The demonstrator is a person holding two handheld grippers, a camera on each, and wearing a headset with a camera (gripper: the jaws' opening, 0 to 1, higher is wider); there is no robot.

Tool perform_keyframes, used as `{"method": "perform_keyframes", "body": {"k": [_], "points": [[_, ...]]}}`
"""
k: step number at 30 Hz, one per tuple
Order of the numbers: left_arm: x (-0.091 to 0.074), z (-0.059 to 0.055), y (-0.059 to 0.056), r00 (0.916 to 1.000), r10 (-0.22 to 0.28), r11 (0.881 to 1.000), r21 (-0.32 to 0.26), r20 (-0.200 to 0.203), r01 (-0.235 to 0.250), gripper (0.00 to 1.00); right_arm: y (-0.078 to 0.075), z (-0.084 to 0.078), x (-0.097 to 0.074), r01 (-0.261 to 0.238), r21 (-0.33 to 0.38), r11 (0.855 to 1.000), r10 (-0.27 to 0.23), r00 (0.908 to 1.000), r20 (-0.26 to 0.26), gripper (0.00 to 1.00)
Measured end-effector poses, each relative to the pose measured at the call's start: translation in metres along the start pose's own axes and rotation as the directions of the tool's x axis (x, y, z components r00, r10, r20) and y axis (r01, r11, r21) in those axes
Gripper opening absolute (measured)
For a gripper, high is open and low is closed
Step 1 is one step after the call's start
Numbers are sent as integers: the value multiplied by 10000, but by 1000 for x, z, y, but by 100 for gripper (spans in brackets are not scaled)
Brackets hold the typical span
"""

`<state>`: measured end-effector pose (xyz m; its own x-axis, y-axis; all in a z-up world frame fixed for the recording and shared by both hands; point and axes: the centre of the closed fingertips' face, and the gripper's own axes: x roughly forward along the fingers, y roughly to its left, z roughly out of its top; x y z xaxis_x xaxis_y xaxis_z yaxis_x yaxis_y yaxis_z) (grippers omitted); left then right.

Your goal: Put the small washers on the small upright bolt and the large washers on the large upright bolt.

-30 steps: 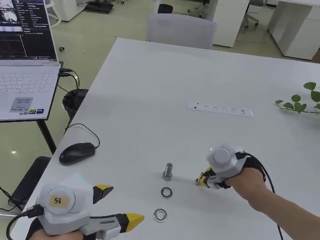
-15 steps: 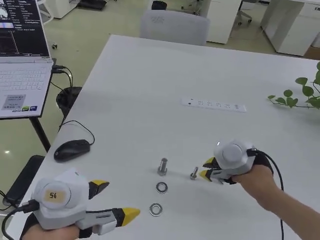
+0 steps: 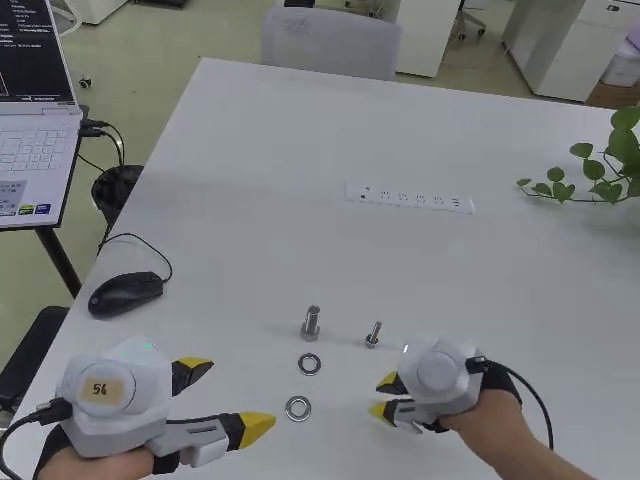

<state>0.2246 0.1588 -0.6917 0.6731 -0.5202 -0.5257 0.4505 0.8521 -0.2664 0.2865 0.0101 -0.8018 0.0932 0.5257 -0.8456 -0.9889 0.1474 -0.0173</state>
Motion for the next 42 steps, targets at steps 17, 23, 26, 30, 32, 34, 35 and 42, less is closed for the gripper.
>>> {"method": "perform_keyframes", "body": {"k": [17,23,26,30,32,34,35,42], "points": [[0,3,-1,9999,-69,9999,103,85,68,67,27,54,48,-944,358,9949,920,9937,640,25],[-5,3,2,9999,48,10000,41,127,-49,67,33,61,58,-1224,-145,9924,1228,9919,313,27],[-7,3,4,9999,108,9999,11,131,-109,67,33,65,62,-1303,-373,9908,1313,9910,269,28],[-9,3,5,9997,178,9998,-23,137,-178,67,35,63,65,-1353,-882,9869,1357,9907,-15,29],[-9,3,6,9997,191,9998,-43,157,-191,67,34,64,66,-1388,-1180,9833,1391,9903,-60,29],[-8,3,6,9997,199,9998,-61,162,-198,67,34,64,67,-1365,-1558,9783,1364,9906,-111,29],[-7,3,7,9997,197,9998,-65,143,-196,67,34,64,68,-1332,-2138,9678,1320,9911,-196,29],[0,6,0,9998,52,10000,-32,176,-51,67,36,64,67,-1488,-2468,9576,1448,9889,-343,28]]}}
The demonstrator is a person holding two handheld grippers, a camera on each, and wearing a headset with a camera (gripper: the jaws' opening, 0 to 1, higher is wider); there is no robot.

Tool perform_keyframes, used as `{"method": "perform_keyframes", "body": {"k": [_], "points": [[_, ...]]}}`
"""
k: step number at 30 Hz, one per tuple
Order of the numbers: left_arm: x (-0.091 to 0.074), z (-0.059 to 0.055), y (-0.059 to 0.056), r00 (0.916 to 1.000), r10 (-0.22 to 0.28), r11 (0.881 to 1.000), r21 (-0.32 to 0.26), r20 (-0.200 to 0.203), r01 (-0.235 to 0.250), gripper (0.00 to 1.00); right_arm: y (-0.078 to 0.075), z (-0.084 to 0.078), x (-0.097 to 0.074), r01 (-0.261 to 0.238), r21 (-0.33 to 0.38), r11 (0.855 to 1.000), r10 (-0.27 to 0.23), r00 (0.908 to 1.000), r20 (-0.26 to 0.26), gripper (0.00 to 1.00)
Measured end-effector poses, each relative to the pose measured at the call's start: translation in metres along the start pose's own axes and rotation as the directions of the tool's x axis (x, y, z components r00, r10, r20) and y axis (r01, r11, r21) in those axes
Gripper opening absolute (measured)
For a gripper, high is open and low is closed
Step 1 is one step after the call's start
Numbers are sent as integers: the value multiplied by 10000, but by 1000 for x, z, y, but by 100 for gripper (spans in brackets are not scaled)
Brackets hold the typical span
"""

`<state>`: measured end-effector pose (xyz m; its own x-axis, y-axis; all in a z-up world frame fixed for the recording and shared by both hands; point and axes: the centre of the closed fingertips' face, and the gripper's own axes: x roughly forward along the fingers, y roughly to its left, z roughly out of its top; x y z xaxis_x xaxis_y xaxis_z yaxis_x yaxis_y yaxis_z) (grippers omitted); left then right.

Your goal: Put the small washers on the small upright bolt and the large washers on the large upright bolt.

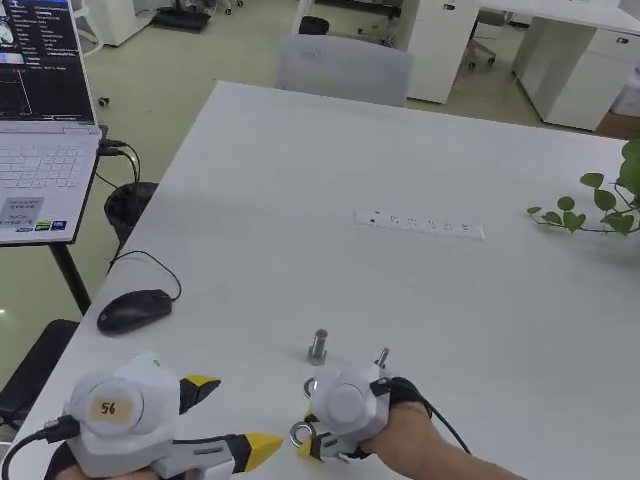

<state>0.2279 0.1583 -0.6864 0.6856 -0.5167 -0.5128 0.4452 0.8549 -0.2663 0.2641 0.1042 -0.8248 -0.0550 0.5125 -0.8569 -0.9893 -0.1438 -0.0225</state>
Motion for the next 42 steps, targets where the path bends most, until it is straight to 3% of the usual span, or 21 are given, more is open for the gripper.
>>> {"method": "perform_keyframes", "body": {"k": [8,21,34,42], "points": [[-1,-5,0,10000,30,10000,-92,-48,-30,66,0,0,0,38,87,10000,-36,9999,-136,25],[-9,-6,11,9996,282,9993,-241,56,-280,66,-6,-1,-10,213,525,9984,-209,9998,-77,23],[-8,-6,11,9996,275,9992,-281,57,-274,66,-32,9,-35,801,806,9935,-840,9954,456,23],[-6,-4,10,9997,232,9995,-231,35,-231,66,-58,17,-55,1312,874,9875,-1374,9881,694,23]]}}
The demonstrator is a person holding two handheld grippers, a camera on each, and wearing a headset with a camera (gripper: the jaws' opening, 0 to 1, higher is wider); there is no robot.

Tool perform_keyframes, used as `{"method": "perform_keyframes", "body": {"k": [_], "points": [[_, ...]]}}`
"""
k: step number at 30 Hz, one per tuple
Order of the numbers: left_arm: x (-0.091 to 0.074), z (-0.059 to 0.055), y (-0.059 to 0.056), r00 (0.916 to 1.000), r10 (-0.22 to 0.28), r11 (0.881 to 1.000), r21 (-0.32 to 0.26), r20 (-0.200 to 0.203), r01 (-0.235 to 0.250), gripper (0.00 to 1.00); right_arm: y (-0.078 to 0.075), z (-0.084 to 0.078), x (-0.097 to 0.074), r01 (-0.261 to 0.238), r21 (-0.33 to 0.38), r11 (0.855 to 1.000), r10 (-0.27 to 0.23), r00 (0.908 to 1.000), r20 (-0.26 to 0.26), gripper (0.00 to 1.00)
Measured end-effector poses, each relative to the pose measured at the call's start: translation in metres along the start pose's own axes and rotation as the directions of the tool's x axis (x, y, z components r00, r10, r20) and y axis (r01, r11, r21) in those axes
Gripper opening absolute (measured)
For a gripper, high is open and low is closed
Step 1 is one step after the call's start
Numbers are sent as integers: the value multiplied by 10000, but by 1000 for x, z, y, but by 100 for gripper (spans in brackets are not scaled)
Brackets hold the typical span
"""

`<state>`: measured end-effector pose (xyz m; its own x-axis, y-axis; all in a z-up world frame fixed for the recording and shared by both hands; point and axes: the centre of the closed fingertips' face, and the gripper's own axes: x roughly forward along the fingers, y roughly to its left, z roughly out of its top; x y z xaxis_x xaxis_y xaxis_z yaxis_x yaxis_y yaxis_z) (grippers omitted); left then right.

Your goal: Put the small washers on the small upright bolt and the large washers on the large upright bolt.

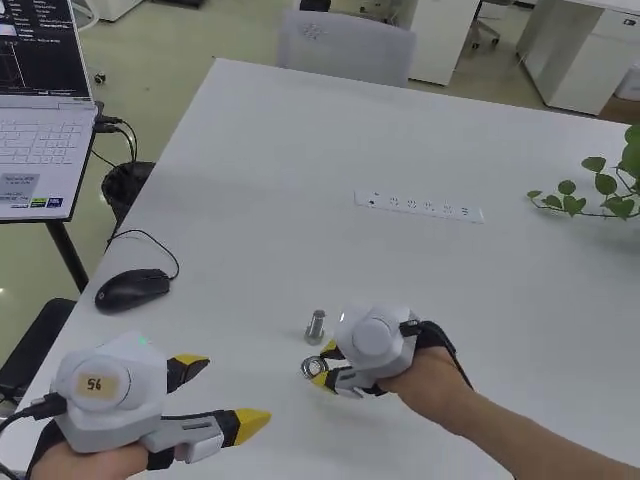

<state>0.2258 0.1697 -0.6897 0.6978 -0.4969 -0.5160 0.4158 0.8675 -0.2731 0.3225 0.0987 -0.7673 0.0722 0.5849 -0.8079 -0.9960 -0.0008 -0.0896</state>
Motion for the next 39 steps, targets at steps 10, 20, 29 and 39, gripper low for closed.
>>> {"method": "perform_keyframes", "body": {"k": [10,20,29,39], "points": [[0,-4,-2,10000,-13,10000,-57,-54,13,66,-30,11,-12,468,-36,9989,-468,9989,81,23],[-5,-5,2,9999,142,9998,-169,-16,-142,66,-57,22,-7,680,73,9977,-679,9976,-127,23],[-6,-4,5,9998,186,9995,-240,2,-186,66,-67,22,-1,668,383,9970,-657,9974,-285,23],[-4,-5,7,9998,205,9993,-309,-4,-205,66,-70,19,7,576,538,9969,-551,9974,-464,23]]}}
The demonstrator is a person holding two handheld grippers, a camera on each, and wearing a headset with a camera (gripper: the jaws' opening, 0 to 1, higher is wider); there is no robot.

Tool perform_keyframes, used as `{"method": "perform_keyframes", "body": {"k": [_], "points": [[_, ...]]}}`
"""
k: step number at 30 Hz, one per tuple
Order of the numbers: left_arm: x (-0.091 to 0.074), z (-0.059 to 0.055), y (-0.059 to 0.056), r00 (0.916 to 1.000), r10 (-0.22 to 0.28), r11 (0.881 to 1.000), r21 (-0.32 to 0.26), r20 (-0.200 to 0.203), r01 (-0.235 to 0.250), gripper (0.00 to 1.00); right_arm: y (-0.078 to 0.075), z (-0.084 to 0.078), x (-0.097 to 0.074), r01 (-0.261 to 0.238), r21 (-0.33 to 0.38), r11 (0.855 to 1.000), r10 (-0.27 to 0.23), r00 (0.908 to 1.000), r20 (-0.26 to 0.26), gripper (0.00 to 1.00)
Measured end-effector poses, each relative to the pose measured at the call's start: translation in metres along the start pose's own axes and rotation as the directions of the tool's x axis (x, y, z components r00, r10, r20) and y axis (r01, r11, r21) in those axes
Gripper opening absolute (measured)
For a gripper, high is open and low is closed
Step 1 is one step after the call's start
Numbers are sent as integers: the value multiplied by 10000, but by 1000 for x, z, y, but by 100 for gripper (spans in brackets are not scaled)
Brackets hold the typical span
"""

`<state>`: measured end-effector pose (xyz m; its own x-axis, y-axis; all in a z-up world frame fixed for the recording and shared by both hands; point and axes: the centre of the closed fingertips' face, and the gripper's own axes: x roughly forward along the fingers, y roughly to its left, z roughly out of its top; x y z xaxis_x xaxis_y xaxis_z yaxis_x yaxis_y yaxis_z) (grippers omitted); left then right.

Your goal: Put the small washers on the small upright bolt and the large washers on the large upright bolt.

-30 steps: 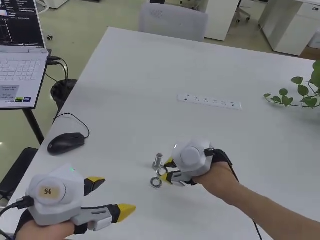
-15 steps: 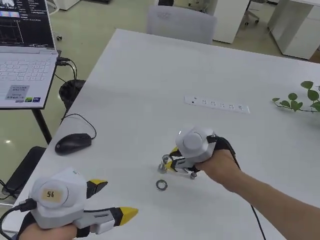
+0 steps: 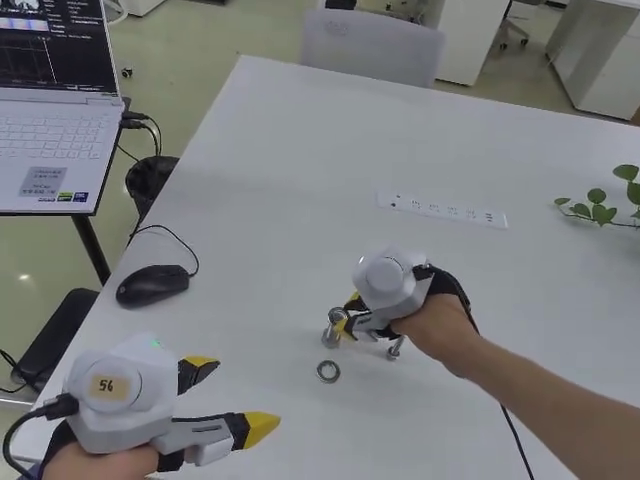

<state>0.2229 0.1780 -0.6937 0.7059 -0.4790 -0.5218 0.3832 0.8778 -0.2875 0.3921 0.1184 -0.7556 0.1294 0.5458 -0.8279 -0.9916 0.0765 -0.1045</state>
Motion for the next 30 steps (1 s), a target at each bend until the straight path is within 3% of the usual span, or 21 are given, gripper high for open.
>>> {"method": "perform_keyframes", "body": {"k": [30], "points": [[-3,-5,5,9999,148,9997,-189,-22,-148,66,1,-3,12,-148,41,9999,150,9992,-383,24]]}}
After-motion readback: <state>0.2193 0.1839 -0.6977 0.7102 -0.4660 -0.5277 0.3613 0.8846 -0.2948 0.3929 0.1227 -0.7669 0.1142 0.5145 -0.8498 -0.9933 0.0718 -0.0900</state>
